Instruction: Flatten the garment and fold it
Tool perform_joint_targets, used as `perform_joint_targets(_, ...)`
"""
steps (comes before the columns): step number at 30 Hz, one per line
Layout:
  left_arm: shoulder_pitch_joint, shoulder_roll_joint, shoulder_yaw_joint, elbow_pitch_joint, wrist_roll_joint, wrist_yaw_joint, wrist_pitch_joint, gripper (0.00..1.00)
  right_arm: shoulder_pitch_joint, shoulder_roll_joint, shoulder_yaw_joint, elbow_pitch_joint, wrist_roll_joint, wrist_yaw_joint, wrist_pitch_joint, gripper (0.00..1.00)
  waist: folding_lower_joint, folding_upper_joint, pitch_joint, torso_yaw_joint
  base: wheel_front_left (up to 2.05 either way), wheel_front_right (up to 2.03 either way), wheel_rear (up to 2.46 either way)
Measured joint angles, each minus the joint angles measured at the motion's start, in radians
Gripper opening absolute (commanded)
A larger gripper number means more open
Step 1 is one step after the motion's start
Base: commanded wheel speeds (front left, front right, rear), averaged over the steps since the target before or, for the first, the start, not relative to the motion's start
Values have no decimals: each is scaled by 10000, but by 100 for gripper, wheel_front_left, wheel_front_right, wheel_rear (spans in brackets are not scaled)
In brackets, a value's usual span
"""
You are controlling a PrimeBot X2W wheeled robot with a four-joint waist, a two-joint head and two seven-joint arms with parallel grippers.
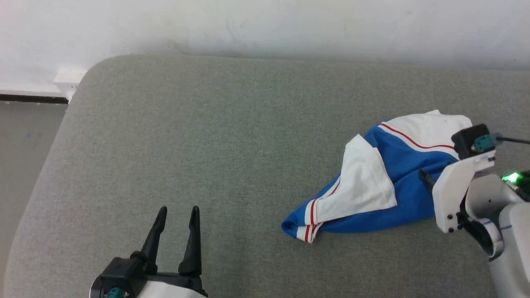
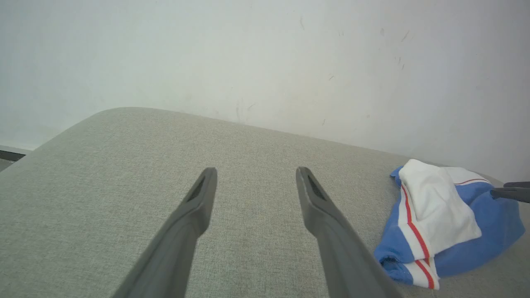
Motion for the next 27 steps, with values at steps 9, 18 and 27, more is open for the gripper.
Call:
perform_joint_targets(9,-370,-2,-23,115,12,-109,0,100,-24,897,-625,1338,-1030,0,-798,3,0,0,259,54,0,0,0)
perform_joint_targets(18,-424,0,17,270,71,-119,0,100,-995,1068,-640,1778,-1298,0,-1605,0,-1,0,202,-81,0,0,0)
perform_joint_targets(27,-321,0,121,176,144,-117,0,100,-1304,696,-1317,-1030,-662,2,-1877,0,-1,0,-104,-659,0,0,0)
